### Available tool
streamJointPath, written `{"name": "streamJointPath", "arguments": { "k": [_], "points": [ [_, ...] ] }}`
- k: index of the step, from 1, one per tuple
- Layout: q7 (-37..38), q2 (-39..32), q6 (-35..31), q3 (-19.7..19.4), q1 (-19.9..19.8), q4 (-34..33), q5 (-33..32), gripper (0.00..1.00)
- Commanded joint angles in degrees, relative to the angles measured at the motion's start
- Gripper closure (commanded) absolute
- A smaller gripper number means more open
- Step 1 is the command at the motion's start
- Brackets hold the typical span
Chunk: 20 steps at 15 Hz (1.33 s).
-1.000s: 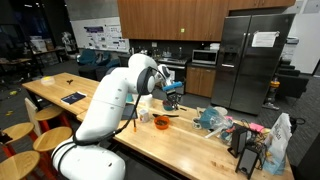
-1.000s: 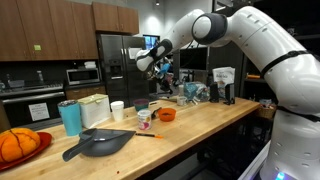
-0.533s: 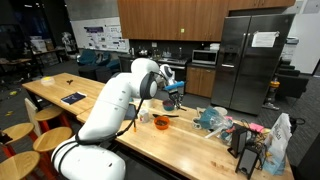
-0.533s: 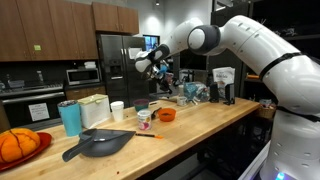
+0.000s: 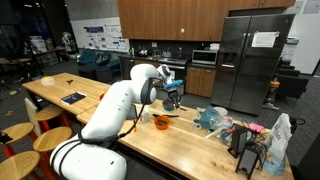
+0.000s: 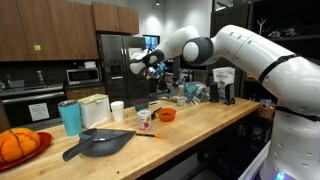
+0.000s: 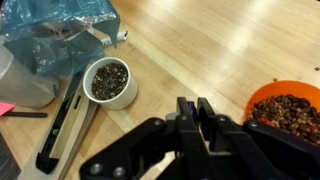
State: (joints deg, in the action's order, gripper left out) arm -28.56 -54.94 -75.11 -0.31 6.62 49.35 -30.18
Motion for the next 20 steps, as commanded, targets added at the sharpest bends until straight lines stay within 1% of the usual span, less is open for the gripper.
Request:
{"name": "streamJointPath", "arguments": {
  "k": [1,5,6,12,20],
  "points": [
    [-3.0,-4.2,4.0,-2.0,1.4,-7.2,-0.5,0.96],
    [-4.3,-6.5,6.4,-3.0,1.9,-9.6,-0.4,0.96],
    [-4.4,-7.0,6.6,-2.4,1.6,-9.7,-0.8,0.96],
    [-5.7,-9.8,8.4,-2.5,2.7,-12.1,-2.5,0.96],
    [-8.2,-10.9,10.0,-2.4,4.8,-14.9,-5.3,0.96]
  ]
}}
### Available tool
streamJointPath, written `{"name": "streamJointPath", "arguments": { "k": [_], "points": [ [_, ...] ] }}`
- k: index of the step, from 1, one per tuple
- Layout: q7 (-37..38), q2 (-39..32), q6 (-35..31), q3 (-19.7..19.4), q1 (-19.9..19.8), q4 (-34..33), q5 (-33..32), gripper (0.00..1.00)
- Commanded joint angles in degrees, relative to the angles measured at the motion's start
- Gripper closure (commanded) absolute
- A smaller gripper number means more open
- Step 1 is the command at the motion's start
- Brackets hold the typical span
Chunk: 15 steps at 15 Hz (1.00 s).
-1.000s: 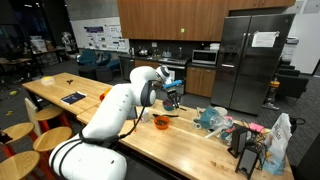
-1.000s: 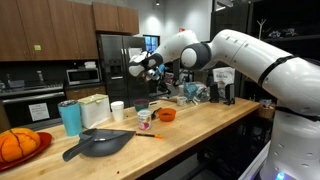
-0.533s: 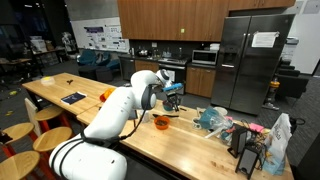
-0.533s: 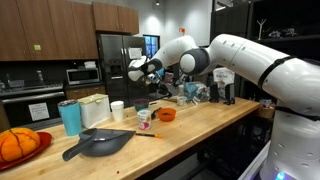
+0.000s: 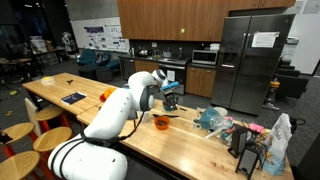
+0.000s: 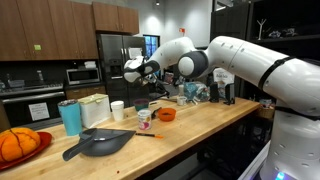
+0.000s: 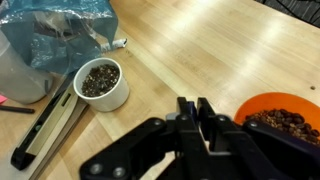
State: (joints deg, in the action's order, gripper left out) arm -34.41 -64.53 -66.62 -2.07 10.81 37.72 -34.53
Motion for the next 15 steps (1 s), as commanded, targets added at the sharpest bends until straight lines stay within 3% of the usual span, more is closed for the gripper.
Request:
{"name": "streamJointPath", "arguments": {
  "k": [1,15],
  "points": [
    [-2.6,-1.2,1.5,-0.7,0.7,-3.4,-1.2,0.96],
    [-3.4,-6.0,-1.1,-3.8,2.2,-12.0,-1.1,0.96]
  ]
}}
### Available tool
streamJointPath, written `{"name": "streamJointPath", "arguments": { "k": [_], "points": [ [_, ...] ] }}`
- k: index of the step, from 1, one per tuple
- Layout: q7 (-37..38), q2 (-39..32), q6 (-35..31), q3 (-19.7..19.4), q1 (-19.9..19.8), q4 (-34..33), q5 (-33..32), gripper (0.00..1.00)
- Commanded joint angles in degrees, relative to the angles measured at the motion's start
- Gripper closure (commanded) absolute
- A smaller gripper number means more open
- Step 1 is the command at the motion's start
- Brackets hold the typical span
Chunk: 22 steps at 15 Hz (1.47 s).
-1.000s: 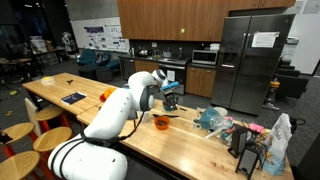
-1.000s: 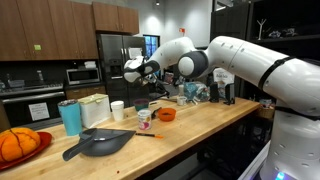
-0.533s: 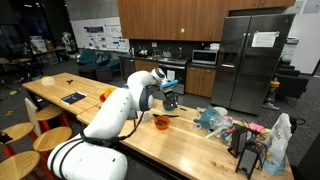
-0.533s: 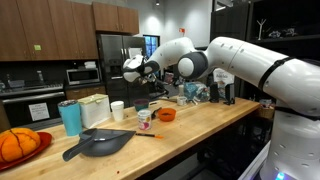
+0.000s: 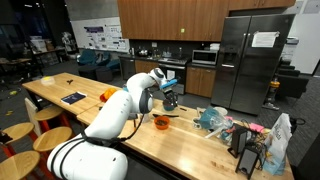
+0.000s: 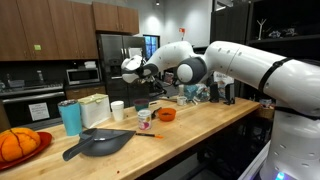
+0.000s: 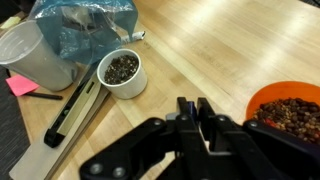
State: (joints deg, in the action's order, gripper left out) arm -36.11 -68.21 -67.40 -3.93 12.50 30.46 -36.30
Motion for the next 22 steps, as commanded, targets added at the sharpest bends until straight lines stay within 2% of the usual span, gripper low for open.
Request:
{"name": "streamJointPath", "arguments": {
  "k": [1,12,22],
  "points": [
    [-1.9,-2.5,-0.5,-2.3,0.6,-5.1,0.6,0.96],
    [-5.4,-3.5,-3.9,-7.0,1.0,-8.2,-0.2,0.96],
    [-6.0,-6.0,-6.1,-7.0,1.9,-8.2,0.5,0.96]
  ]
}}
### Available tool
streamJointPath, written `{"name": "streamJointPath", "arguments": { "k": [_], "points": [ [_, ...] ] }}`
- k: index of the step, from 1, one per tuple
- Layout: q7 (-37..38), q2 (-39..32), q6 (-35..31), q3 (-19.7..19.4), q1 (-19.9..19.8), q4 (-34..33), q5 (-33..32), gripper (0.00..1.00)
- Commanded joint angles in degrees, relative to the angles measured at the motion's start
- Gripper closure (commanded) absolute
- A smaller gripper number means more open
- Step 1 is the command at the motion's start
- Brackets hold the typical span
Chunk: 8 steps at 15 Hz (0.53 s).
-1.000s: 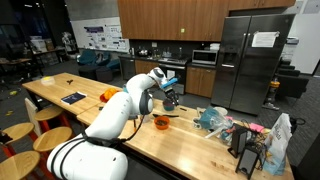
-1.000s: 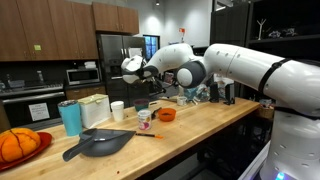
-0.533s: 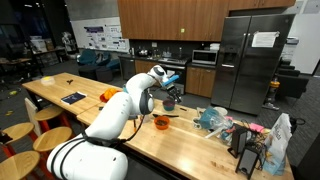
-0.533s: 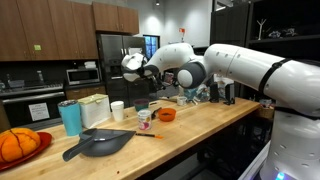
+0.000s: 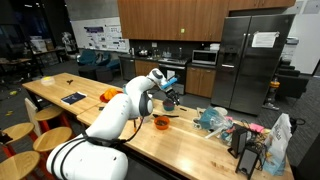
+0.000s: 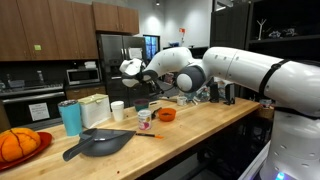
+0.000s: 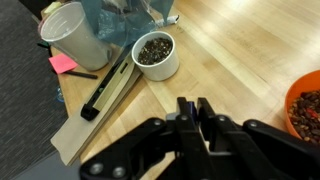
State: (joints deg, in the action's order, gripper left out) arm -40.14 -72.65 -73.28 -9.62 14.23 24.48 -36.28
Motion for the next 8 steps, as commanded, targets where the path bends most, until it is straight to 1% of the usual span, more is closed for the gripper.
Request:
{"name": "streamJointPath", "arguments": {
  "k": [1,5,6,7,8],
  "points": [
    [-2.2,-1.7,-0.2,-1.4,0.2,-2.3,0.5,0.96],
    [-2.4,-2.0,0.2,-1.7,0.4,-2.4,0.4,0.96],
    [-2.6,-1.9,0.4,-1.8,0.4,-2.4,0.4,0.76],
    [-2.7,-1.8,1.2,-1.8,0.5,-2.2,0.5,0.59],
    [-2.6,-1.8,1.4,-1.8,0.5,-2.3,0.5,0.55]
  ]
}}
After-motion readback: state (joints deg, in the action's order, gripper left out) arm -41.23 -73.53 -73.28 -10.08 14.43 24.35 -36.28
